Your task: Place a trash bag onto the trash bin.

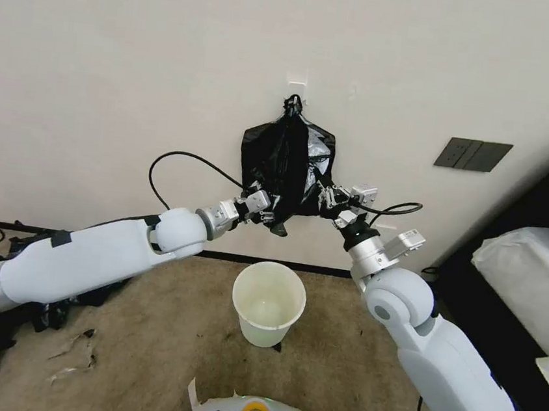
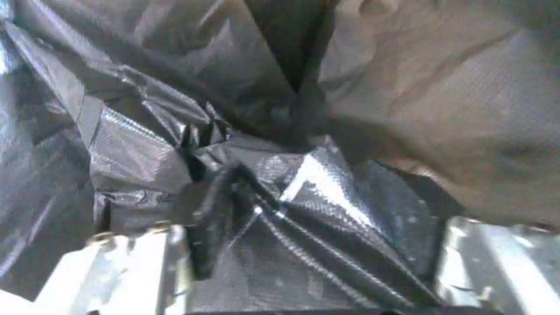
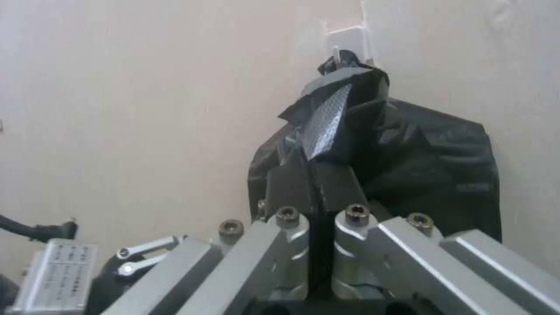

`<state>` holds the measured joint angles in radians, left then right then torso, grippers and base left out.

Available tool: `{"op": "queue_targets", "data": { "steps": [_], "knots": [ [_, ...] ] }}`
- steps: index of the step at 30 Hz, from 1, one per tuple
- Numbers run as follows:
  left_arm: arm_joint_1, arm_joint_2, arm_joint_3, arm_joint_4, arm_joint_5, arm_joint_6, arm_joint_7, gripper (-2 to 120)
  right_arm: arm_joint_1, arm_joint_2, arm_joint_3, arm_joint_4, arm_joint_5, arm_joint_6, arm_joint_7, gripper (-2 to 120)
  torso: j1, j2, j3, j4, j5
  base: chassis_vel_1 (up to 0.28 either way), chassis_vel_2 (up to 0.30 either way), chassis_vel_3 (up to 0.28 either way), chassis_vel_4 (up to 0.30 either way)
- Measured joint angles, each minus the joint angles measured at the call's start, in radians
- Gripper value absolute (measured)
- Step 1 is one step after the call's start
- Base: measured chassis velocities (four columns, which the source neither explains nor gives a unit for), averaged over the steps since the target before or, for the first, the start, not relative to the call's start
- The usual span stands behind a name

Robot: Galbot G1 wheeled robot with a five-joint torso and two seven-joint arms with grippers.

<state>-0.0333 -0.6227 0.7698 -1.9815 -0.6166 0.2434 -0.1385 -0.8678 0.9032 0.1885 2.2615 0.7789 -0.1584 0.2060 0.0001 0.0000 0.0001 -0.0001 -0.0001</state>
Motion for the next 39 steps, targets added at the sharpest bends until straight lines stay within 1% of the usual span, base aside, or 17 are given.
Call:
{"op": "queue_targets", "data": {
  "steps": [2,6,9,10,14,17,19,23,24,28,29,32,33,35,36,38,39],
  "knots": [
    [0.009,-0.005,-0.006,0.007,0.000,0.001,-0.015,50,0.000,0.000,-0.002,0.000,0.001,0.000,0.000,0,0.000,0.000,0.000,0.0000,0.0000,0.000,0.000,0.000,0.000],
    [0.014,-0.003,-0.012,0.007,-0.001,0.004,-0.023,40,0.000,-0.003,-0.002,0.000,0.001,0.000,0.000,0,0.000,0.000,0.000,0.0002,0.0000,0.000,0.000,0.000,0.000],
    [0.031,-0.002,-0.032,0.008,-0.004,0.007,-0.041,25,0.001,-0.004,-0.003,0.000,0.002,0.000,0.000,0,0.000,0.000,0.000,0.0003,0.0000,0.000,0.000,0.000,0.000],
    [0.031,-0.002,-0.032,0.008,-0.004,0.007,-0.041,25,0.001,-0.004,-0.003,0.000,0.002,0.000,0.000,0,0.000,0.000,0.000,0.0003,0.0000,0.000,0.000,0.000,0.000],
    [0.060,-0.015,-0.068,0.017,-0.015,0.006,-0.066,6,-0.003,-0.005,-0.005,0.000,0.002,0.000,0.001,0,0.000,0.000,0.000,0.0002,0.0001,0.000,0.000,0.000,0.000],
    [0.075,-0.020,-0.087,0.018,-0.025,0.001,-0.082,0,-0.007,-0.007,-0.003,0.000,0.001,0.001,0.001,0,0.000,0.000,0.000,0.0001,0.0001,0.000,0.000,0.000,0.000],
    [0.094,-0.025,-0.106,0.018,-0.035,-0.009,-0.095,0,-0.011,-0.008,0.000,0.000,-0.003,0.003,0.000,0,0.000,0.000,0.000,0.0001,0.0001,0.000,0.000,0.000,0.000],
    [0.242,-0.055,-0.246,0.009,-0.100,-0.109,-0.153,0,-0.037,-0.003,0.008,-0.004,-0.021,0.014,-0.001,0,0.000,0.000,0.000,0.0001,0.0001,0.000,0.000,0.000,0.000],
    [0.242,-0.055,-0.246,0.009,-0.100,-0.109,-0.153,0,-0.037,-0.003,0.008,-0.004,-0.021,0.014,-0.001,0,0.000,0.000,0.000,0.0001,0.0001,0.000,0.000,0.000,0.000],
    [0.407,-0.110,-0.382,-0.002,-0.153,-0.238,-0.207,0,-0.062,0.009,0.010,-0.019,-0.043,0.019,-0.001,0,0.000,0.000,0.000,0.0001,0.0000,0.000,0.000,0.000,0.000],
    [0.407,-0.110,-0.382,-0.002,-0.153,-0.238,-0.207,0,-0.062,0.009,0.010,-0.019,-0.043,0.019,-0.001,0,0.000,0.000,0.000,0.0001,0.0000,0.000,0.000,0.000,0.000],
    [0.531,-0.152,-0.483,-0.026,-0.219,-0.313,-0.218,1,-0.081,0.014,0.013,-0.027,-0.074,0.021,0.002,0,0.000,0.000,0.000,0.0000,0.0002,0.000,0.000,0.000,0.000],
    [0.531,-0.152,-0.483,-0.026,-0.219,-0.313,-0.218,1,-0.081,0.014,0.013,-0.027,-0.074,0.021,0.002,0,0.000,0.000,0.000,0.0000,0.0002,0.000,0.000,0.000,0.000],
    [0.610,-0.184,-0.547,-0.043,-0.268,-0.340,-0.220,4,-0.093,0.018,0.016,-0.027,-0.089,0.021,0.013,0,0.000,0.000,0.000,0.0002,0.0000,0.000,0.000,0.000,0.000],
    [0.653,-0.204,-0.583,-0.054,-0.303,-0.351,-0.222,3,-0.100,0.021,0.018,-0.027,-0.093,0.021,0.021,0,0.000,0.000,0.000,0.0003,0.0000,0.000,0.000,0.000,0.000],
    [0.659,-0.207,-0.589,-0.056,-0.310,-0.352,-0.222,2,-0.101,0.021,0.018,-0.027,-0.093,0.021,0.022,0,0.000,0.000,0.000,0.0003,-0.0001,0.000,0.000,0.000,0.000],
    [0.702,-0.229,-0.632,-0.072,-0.355,-0.361,-0.223,0,-0.110,0.024,0.022,-0.024,-0.095,0.021,0.030,0,0.000,0.000,0.000,0.0002,0.0000,0.000,0.000,0.000,0.000]
  ]
}}
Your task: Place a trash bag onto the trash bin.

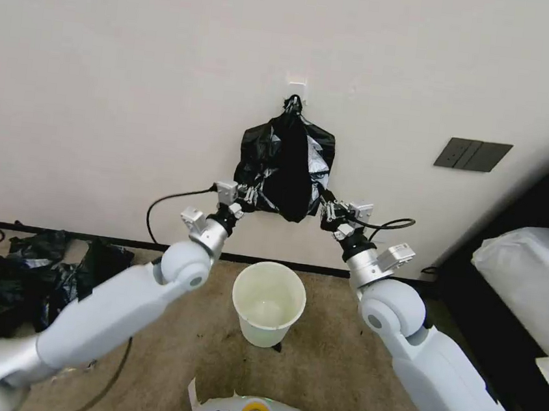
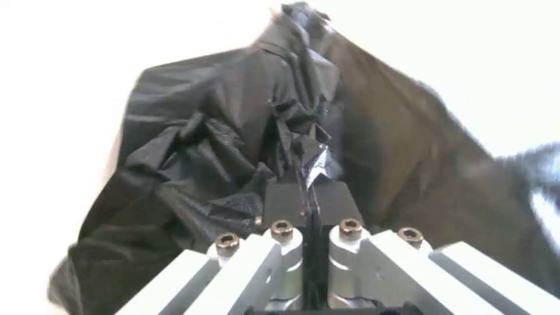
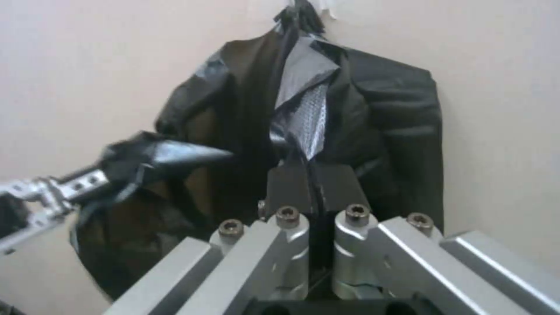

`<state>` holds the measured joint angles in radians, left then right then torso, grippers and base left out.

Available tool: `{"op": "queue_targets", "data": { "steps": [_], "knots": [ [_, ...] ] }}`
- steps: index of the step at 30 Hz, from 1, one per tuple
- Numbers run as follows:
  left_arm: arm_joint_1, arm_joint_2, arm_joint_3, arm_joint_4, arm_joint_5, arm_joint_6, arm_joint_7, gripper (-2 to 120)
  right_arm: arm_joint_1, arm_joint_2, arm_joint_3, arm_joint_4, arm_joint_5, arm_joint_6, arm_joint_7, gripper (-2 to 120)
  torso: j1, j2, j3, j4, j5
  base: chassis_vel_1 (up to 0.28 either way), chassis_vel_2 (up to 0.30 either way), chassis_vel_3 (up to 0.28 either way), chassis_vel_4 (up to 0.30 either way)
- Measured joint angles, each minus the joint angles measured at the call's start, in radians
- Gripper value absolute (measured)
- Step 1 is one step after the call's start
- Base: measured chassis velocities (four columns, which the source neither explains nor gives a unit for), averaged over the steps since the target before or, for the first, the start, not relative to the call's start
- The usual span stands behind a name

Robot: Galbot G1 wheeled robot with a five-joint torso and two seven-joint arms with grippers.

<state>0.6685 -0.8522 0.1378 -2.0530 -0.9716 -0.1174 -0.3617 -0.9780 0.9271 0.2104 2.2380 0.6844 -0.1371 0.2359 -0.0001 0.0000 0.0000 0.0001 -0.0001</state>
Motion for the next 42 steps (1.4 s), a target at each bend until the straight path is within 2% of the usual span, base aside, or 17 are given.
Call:
{"op": "queue_targets", "data": {
  "steps": [2,4,12,16,24,28,33,42],
  "knots": [
    [0.049,-0.030,-0.059,-0.028,-0.063,-0.008,0.001,0,-0.012,0.004,0.008,0.010,0.009,0.000,0.010,0,0.000,0.000,0.000,0.0000,0.0000,0.000,0.000,0.000,0.000],
    [0.064,-0.038,-0.077,-0.037,-0.076,-0.008,0.003,0,-0.016,0.006,0.011,0.016,0.020,-0.001,0.014,0,0.000,0.000,0.000,0.0000,0.0001,0.000,0.000,0.000,0.000],
    [0.108,-0.043,-0.125,-0.081,-0.076,-0.007,0.013,0,-0.036,0.012,0.035,0.058,0.076,-0.007,0.024,0,0.000,0.000,0.000,0.0000,0.0001,0.000,0.000,0.000,0.000],
    [0.161,-0.037,-0.151,-0.125,-0.051,-0.006,0.026,0,-0.090,0.012,0.060,0.105,0.102,-0.008,0.023,0,0.000,0.000,0.000,-0.0002,0.0000,0.000,0.000,0.000,0.000],
    [0.372,-0.029,-0.217,-0.237,0.030,-0.003,0.051,0,-0.258,0.023,0.089,0.231,0.109,-0.019,0.020,0,0.000,0.000,0.000,-0.0001,-0.0001,0.000,0.000,0.000,0.000],
    [0.432,-0.035,-0.228,-0.259,0.055,-0.004,0.056,0,-0.310,0.029,0.097,0.261,0.107,-0.019,0.021,0,0.000,0.000,0.000,-0.0002,0.0000,0.000,0.000,0.000,0.000],
    [0.470,-0.063,-0.225,-0.238,0.092,-0.013,0.074,0,-0.343,0.041,0.095,0.251,0.089,-0.014,0.020,0,0.000,0.000,0.000,0.0000,0.0002,0.000,0.000,0.000,0.000],
    [0.498,-0.237,-0.143,-0.055,0.177,-0.050,0.121,0,-0.437,0.097,0.073,0.137,0.026,0.025,0.010,0,0.000,0.000,0.000,-0.0002,0.0002,0.000,0.000,0.000,0.000]
  ]
}}
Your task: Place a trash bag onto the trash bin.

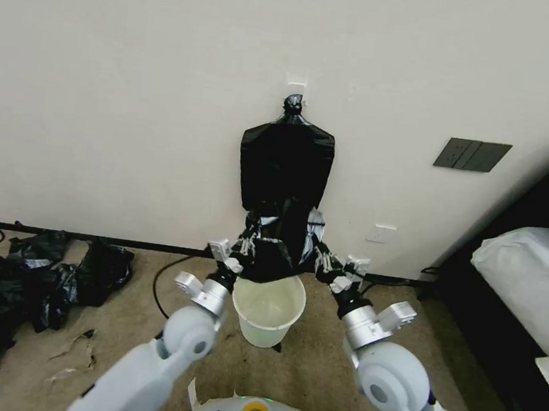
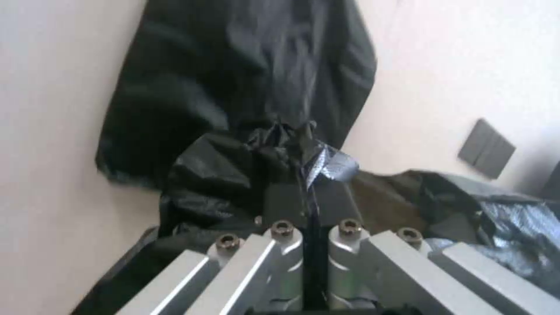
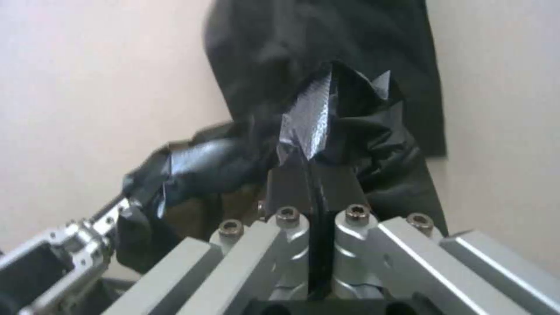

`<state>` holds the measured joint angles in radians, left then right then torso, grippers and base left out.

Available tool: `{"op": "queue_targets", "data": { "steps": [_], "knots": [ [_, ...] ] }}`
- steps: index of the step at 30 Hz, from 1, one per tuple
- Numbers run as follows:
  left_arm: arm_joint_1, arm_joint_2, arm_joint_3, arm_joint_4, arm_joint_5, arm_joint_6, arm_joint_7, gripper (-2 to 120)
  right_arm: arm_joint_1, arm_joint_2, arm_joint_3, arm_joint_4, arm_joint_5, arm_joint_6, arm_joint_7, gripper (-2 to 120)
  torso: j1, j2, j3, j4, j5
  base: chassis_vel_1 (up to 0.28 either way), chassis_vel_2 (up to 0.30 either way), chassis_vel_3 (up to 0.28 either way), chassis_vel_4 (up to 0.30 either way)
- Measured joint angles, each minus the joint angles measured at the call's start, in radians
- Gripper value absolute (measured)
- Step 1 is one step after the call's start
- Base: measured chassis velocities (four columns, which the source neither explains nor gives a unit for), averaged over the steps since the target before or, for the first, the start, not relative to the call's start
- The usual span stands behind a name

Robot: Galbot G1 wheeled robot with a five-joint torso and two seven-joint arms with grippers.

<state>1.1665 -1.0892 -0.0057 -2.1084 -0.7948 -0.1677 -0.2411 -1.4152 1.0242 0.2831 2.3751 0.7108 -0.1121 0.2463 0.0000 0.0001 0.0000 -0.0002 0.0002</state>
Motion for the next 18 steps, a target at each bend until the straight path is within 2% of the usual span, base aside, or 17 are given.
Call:
{"op": "queue_targets", "data": {
  "steps": [4,8,18],
  "knots": [
    [0.016,-0.041,0.017,0.031,0.013,-0.002,0.004,0,-0.026,0.003,0.000,-0.024,-0.021,0.006,-0.005,0,0.000,0.000,0.000,0.0001,0.0000,0.000,0.000,0.000,0.000],
    [0.037,-0.054,0.020,0.040,0.014,-0.003,0.003,0,-0.041,0.010,0.000,-0.030,-0.021,0.005,0.013,0,0.000,0.000,0.000,0.0002,-0.0001,0.000,0.000,0.000,0.000],
    [0.106,-0.105,0.016,0.104,0.039,-0.022,-0.002,0,-0.108,0.071,-0.050,-0.051,0.015,-0.030,0.090,0,0.000,0.000,0.000,0.0002,-0.0003,0.000,0.000,0.000,0.000]
  ]
}}
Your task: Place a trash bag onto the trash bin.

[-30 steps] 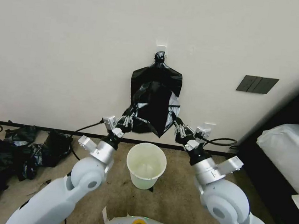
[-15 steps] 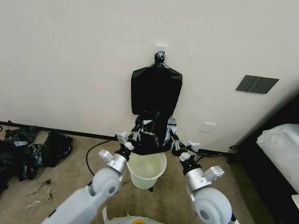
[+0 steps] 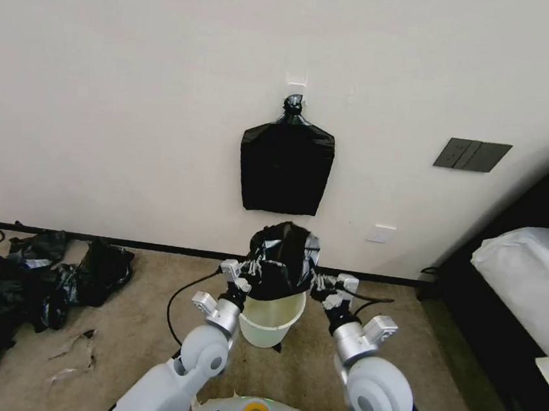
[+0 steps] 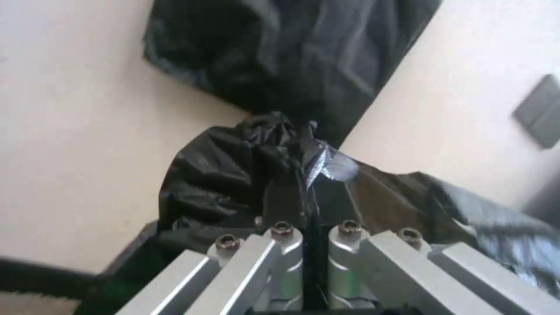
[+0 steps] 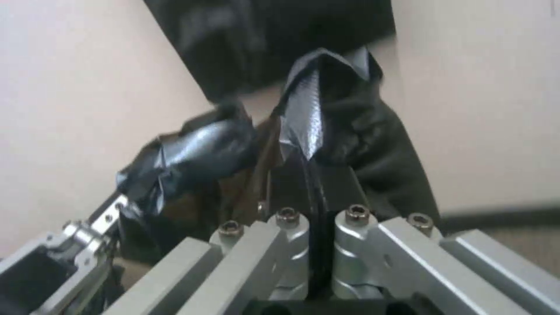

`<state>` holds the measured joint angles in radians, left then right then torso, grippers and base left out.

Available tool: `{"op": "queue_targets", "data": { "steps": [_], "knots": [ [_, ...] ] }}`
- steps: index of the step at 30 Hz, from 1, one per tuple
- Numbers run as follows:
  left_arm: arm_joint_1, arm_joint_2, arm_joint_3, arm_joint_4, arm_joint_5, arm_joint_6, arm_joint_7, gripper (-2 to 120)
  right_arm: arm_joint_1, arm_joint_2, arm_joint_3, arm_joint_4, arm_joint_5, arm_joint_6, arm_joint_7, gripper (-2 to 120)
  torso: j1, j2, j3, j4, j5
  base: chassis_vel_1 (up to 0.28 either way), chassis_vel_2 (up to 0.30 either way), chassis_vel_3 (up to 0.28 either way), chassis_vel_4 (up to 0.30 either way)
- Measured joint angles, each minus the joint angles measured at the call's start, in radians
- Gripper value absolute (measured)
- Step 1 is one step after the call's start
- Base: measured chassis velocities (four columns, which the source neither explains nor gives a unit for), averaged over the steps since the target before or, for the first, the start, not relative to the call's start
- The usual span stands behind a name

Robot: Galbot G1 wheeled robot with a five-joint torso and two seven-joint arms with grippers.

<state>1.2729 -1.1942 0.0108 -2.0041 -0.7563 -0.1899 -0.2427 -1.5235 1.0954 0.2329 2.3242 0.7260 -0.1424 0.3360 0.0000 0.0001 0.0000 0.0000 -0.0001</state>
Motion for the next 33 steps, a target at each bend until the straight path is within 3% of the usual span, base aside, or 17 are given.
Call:
{"op": "queue_targets", "data": {
  "steps": [8,14,18,25,28,33],
  "knots": [
    [0.068,0.012,-0.015,0.008,0.039,-0.023,-0.004,0,-0.039,0.042,-0.044,-0.019,-0.025,-0.032,0.055,0,0.000,0.000,0.000,0.0002,0.0000,0.000,0.000,0.000,0.000],
    [0.143,0.074,-0.064,-0.091,0.047,-0.023,-0.016,0,-0.070,0.065,-0.114,0.089,-0.003,-0.112,0.119,0,0.000,0.000,0.000,0.0000,-0.0001,0.000,0.000,0.000,0.000],
    [0.180,0.087,-0.083,-0.125,0.055,-0.023,-0.017,0,-0.049,0.080,-0.108,0.111,0.049,-0.146,0.145,0,0.000,0.000,0.000,0.0002,0.0001,0.000,0.000,0.000,0.000],
    [0.159,0.012,-0.056,-0.024,0.103,-0.034,-0.018,0,-0.020,0.098,-0.056,-0.003,0.076,-0.140,0.201,0,0.000,0.000,0.000,0.0000,0.0001,0.000,0.000,0.000,0.000],
    [0.141,-0.022,-0.042,0.028,0.128,-0.035,-0.042,0,-0.019,0.115,-0.036,-0.038,0.072,-0.158,0.281,0,0.000,0.000,0.000,-0.0002,0.0002,0.000,0.000,0.000,0.000],
    [0.177,-0.020,-0.041,0.034,0.161,-0.033,-0.066,0,-0.039,0.115,-0.028,-0.042,0.020,-0.186,0.330,0,0.000,0.000,0.000,-0.0001,0.0002,0.000,0.000,0.000,0.000]
  ]
}}
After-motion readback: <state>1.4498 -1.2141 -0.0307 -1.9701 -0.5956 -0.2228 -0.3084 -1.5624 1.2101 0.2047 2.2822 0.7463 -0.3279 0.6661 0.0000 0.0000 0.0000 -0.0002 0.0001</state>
